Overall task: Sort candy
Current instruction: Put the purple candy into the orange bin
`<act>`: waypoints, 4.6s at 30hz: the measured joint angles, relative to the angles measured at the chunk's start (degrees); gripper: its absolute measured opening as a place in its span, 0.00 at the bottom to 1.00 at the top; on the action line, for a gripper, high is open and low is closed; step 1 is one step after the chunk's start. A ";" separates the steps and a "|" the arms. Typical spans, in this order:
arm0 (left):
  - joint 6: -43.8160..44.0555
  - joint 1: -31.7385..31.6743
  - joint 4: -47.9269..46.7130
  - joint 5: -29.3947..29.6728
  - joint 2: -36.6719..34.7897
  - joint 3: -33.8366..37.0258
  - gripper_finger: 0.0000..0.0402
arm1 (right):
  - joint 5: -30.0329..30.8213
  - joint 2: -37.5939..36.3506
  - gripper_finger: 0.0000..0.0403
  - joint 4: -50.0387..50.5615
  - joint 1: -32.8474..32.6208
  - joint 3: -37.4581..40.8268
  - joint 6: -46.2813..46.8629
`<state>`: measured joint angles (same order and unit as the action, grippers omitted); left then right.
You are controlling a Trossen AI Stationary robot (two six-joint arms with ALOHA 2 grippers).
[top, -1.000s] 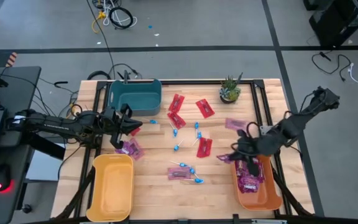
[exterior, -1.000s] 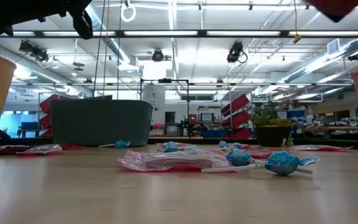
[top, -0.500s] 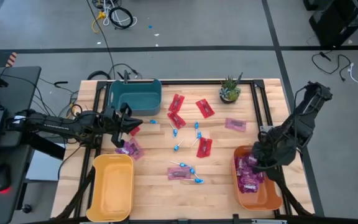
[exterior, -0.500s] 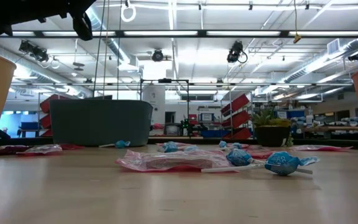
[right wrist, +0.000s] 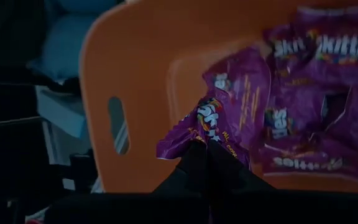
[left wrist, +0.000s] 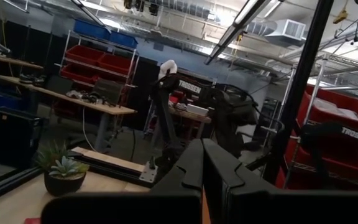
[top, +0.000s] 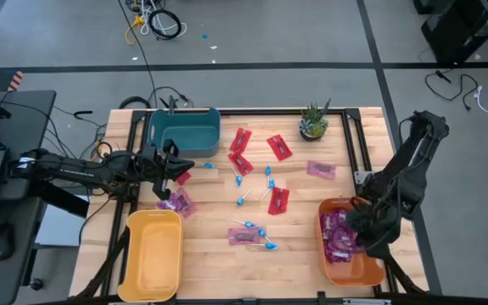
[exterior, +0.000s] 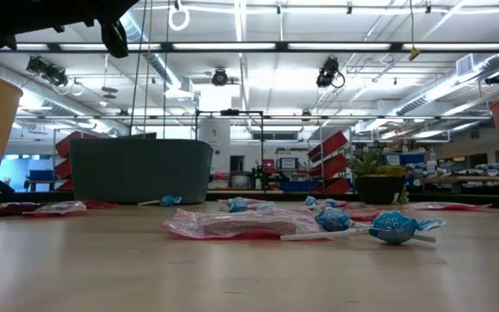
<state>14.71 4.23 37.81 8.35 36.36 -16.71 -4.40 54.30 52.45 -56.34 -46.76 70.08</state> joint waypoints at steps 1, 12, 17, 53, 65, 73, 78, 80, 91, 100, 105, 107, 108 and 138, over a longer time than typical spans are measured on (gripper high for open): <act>-0.59 0.00 0.01 0.01 0.00 0.00 0.00 | -0.20 0.85 0.00 -0.05 0.00 0.00 1.32; -1.18 0.00 -0.01 0.09 0.00 0.00 0.00 | -6.66 10.33 0.00 -7.71 0.02 -0.02 6.47; -1.20 0.00 -0.05 0.08 0.00 0.00 0.00 | -10.67 14.30 0.00 -11.09 0.02 -0.04 7.94; -2.43 0.00 -0.09 0.05 0.00 0.00 0.00 | -17.96 12.88 0.19 -10.52 1.09 -0.07 20.46; -0.79 0.00 -4.84 0.01 0.00 0.00 0.00 | 1.93 0.97 0.06 -11.97 1.57 -0.07 24.29; 1.03 0.00 -6.43 0.01 0.00 0.00 0.00 | 16.39 -1.86 0.01 -18.17 8.33 -0.08 5.07; 2.44 0.00 -6.50 0.01 0.00 0.00 0.00 | 20.52 -1.44 0.00 -22.81 15.84 -0.11 -11.47; 2.45 0.00 -6.50 0.01 0.00 0.00 0.00 | 20.87 -0.57 0.00 -25.14 18.92 -0.11 -18.58; 2.45 0.00 -5.87 0.01 0.00 0.00 0.00 | 19.51 7.68 0.00 -43.70 34.86 -0.11 -50.61; 2.48 0.00 -3.02 0.03 0.00 0.00 0.00 | 14.57 18.22 0.00 -64.53 43.39 -0.11 -65.62; 2.26 0.00 -2.83 0.03 -0.02 0.00 0.00 | 13.44 25.57 0.00 -77.98 45.81 -0.11 -67.47; 2.24 0.00 -2.68 0.13 -0.02 0.00 0.00 | 13.30 28.62 0.00 -83.17 46.52 -0.09 -69.11; 2.22 0.00 -2.53 0.33 -0.02 0.00 0.00 | 13.30 30.26 0.00 -86.06 46.88 -0.11 -69.65; 0.81 -0.06 2.14 1.51 -0.09 0.00 0.00 | 8.92 70.36 0.00 -89.92 53.77 -32.62 -80.20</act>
<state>15.53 4.17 39.94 9.87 36.27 -16.71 4.52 124.66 -37.47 -2.56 -79.38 -10.12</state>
